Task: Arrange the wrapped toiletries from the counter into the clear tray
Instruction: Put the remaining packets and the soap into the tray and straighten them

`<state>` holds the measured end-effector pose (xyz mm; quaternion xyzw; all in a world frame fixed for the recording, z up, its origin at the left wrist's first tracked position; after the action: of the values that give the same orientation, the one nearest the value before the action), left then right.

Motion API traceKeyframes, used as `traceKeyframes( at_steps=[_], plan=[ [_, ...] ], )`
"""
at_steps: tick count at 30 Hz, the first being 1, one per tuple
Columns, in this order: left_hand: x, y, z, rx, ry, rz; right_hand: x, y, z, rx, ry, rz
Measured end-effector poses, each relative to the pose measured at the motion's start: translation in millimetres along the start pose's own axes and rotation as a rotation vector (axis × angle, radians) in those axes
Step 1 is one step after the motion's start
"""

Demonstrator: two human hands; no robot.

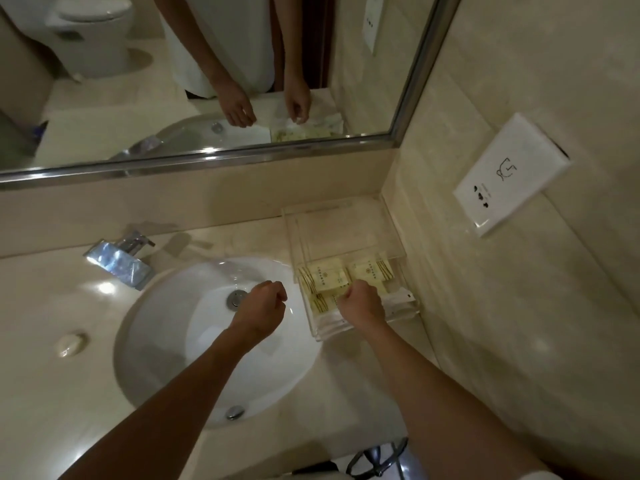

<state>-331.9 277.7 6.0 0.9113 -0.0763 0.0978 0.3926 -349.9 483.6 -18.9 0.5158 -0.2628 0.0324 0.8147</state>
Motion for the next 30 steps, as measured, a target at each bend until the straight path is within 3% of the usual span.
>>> traceKeyframes(
  at_steps=[16, 26, 30],
  plan=[
    [102, 110, 118, 0.070, 0.290, -0.224, 90, -65, 169, 0.280, 0.569, 0.123],
    [151, 164, 232, 0.152, 0.411, -0.258, 145, -150, 269, 0.449, 0.674, 0.139],
    [169, 182, 285, 0.152, 0.479, -0.265, 166, -198, 311, 0.412, 0.702, 0.219]
  ],
)
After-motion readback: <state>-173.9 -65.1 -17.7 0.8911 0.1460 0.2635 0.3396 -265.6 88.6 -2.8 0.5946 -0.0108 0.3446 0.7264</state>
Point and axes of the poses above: each hand's wrist, its own x-axis away from the middle knuckle, its own y-axis out of the back of the hand, z = x × y, the point moved 6 cm from there along -x, towards the middle knuckle, and after that the axes turned 9 degrees about x, right-handed, at the moved point
